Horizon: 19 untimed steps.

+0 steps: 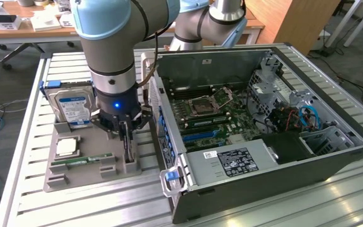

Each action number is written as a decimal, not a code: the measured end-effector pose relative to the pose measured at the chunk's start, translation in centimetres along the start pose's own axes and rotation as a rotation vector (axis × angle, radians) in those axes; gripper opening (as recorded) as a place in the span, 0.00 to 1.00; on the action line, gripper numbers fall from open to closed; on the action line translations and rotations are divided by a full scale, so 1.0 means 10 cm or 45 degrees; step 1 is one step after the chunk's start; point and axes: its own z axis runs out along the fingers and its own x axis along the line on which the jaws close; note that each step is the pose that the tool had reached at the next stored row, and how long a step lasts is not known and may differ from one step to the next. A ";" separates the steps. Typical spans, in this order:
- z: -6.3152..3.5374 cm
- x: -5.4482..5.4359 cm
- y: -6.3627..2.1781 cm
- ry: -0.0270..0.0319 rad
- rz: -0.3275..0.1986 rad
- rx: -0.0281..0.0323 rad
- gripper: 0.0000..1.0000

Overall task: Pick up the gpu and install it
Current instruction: 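Pick up the gpu and move the gpu toward the slot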

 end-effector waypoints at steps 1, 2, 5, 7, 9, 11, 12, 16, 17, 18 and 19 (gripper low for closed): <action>0.000 0.00 0.000 0.0004 -0.009 -0.0002 0.27; 0.000 0.00 0.000 0.0006 -0.013 -0.0004 0.27; 0.000 0.00 0.000 0.0006 -0.013 -0.0004 0.27; 0.000 0.00 0.000 0.0006 -0.013 -0.0004 0.27; -0.008 0.00 0.001 0.0003 -0.014 -0.0009 0.27; -0.036 0.00 0.001 0.0006 -0.014 -0.0005 0.27; -0.052 0.00 0.002 0.0005 -0.015 -0.0005 0.27; -0.127 0.00 0.005 0.0007 -0.017 -0.0006 0.27; -0.149 0.00 0.006 0.0009 -0.018 -0.0005 0.27; -0.171 -0.01 0.007 0.0009 -0.019 -0.0006 0.27; -0.196 -0.01 0.008 0.0008 -0.020 -0.0007 0.27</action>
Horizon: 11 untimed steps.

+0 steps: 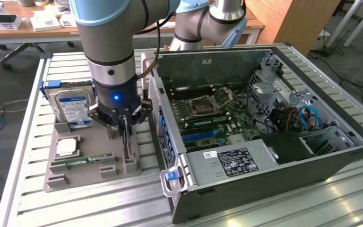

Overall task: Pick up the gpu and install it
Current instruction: 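Pick up the gpu and move the gpu toward the slot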

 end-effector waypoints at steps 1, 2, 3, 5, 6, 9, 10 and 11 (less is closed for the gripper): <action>-0.024 0.00 0.001 0.0001 -0.001 0.0000 0.27; -0.048 0.00 0.002 0.0002 -0.002 0.0000 0.27; -0.068 0.00 0.003 0.0002 -0.004 0.0000 0.27; -0.072 0.00 0.003 0.0001 -0.004 -0.0002 0.27; -0.075 0.00 0.003 0.0000 -0.005 -0.0004 0.27; -0.115 0.00 0.005 0.0006 -0.013 -0.0003 0.27; -0.133 0.00 0.005 0.0007 -0.015 -0.0004 0.27; -0.155 0.00 0.007 0.0008 -0.017 -0.0005 0.27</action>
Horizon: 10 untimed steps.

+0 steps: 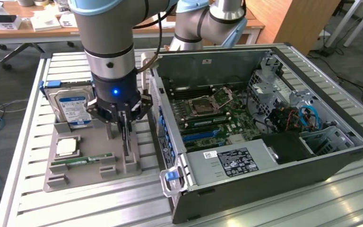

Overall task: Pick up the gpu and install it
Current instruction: 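Pick up the gpu and move the gpu toward the slot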

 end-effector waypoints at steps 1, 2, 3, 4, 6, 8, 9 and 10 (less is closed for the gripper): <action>-0.024 0.00 0.001 0.0000 -0.002 -0.0001 0.27; -0.047 0.00 0.002 0.0002 -0.004 -0.0001 0.27; -0.061 0.00 0.002 0.0003 -0.006 -0.0001 0.27; -0.061 0.00 0.003 0.0001 -0.006 -0.0004 0.27; -0.061 0.00 0.003 0.0001 -0.007 -0.0004 0.27; -0.061 0.00 0.003 0.0001 -0.007 -0.0003 0.27; -0.062 0.00 0.003 0.0002 -0.007 -0.0002 0.27; -0.062 0.00 0.002 0.0002 -0.007 -0.0002 0.27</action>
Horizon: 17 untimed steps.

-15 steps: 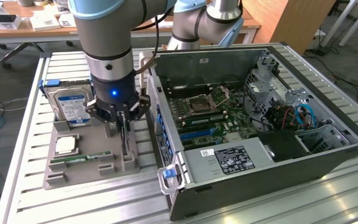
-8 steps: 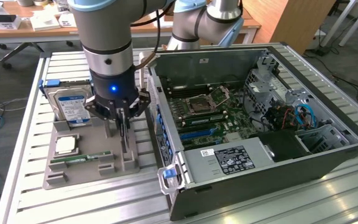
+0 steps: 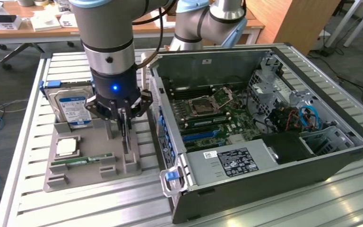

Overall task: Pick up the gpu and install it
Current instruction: 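Pick up the gpu and move the gpu toward the slot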

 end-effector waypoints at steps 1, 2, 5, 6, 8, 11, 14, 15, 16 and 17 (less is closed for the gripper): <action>0.000 0.00 0.000 0.0001 0.000 0.0000 0.27; 0.000 0.00 0.000 0.0002 0.000 -0.0001 0.26; 0.000 0.00 0.000 0.0001 0.000 0.0000 0.26; 0.000 0.00 0.000 -0.0001 0.000 -0.0003 0.26; -0.009 0.00 -0.002 0.0005 -0.003 -0.0105 0.26; -0.029 0.00 -0.004 0.0007 -0.010 -0.0313 0.26; -0.060 0.00 -0.005 0.0016 -0.016 -0.0480 0.26; -0.071 0.00 -0.006 0.0019 -0.017 -0.0537 0.26; -0.084 0.00 -0.006 0.0022 -0.019 -0.0594 0.26; -0.098 0.00 -0.006 0.0025 -0.020 -0.0651 0.26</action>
